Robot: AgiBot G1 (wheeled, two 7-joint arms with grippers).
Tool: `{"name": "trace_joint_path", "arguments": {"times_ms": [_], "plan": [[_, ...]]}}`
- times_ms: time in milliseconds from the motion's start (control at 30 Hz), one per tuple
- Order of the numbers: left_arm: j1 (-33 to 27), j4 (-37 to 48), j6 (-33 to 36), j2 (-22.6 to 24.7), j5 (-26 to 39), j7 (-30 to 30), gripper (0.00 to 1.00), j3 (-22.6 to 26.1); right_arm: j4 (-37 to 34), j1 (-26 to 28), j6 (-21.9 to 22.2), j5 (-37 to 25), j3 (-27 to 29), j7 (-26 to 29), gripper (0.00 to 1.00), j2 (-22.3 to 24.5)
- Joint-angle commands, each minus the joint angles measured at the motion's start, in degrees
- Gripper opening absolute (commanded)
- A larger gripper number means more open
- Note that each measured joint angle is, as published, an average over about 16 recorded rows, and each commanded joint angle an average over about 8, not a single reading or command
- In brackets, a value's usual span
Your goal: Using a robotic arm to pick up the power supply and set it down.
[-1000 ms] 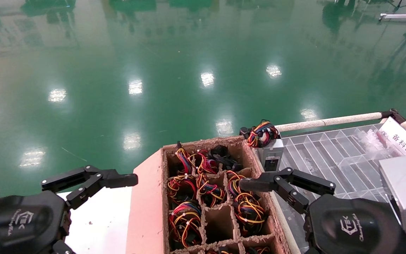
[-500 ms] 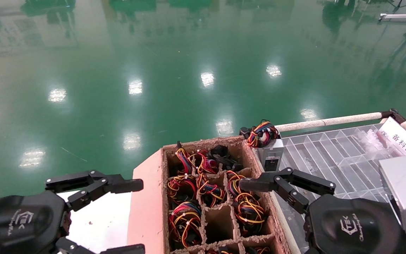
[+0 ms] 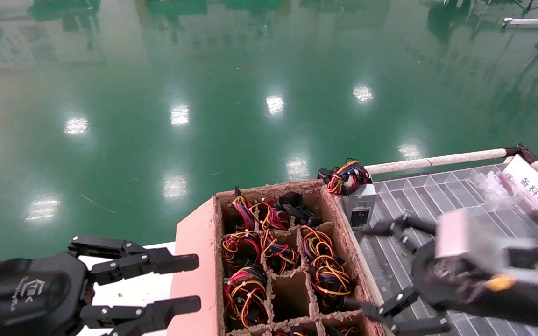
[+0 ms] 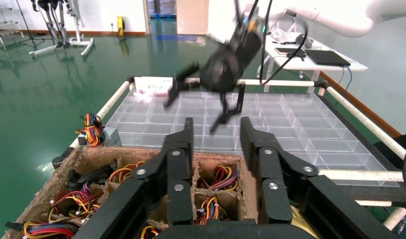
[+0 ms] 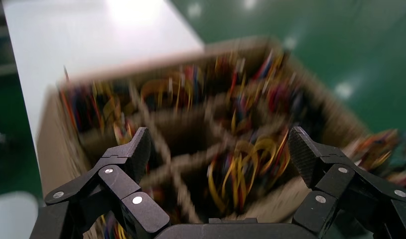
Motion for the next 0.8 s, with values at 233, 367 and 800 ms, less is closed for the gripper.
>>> {"name": "trace_joint_path", "arguments": {"times_ms": [233, 367, 800], "plan": [[0.00, 0.00, 0.00, 0.00, 0.00, 0.00, 0.00, 0.00, -4.93, 6.13, -0.02, -13.48, -6.96, 1.04, 0.00, -6.38], [0.00, 0.00, 0.00, 0.00, 0.00, 0.00, 0.00, 0.00, -9.24, 8.80, -0.27, -17.28, -9.07, -0.56, 0.00, -9.76], [0.00, 0.00, 0.00, 0.00, -0.01, 0.00, 0.99, 0.01, -18.28, 12.11, -0.36, -20.03, -10.98, -6.02, 0.00, -15.01]]}}
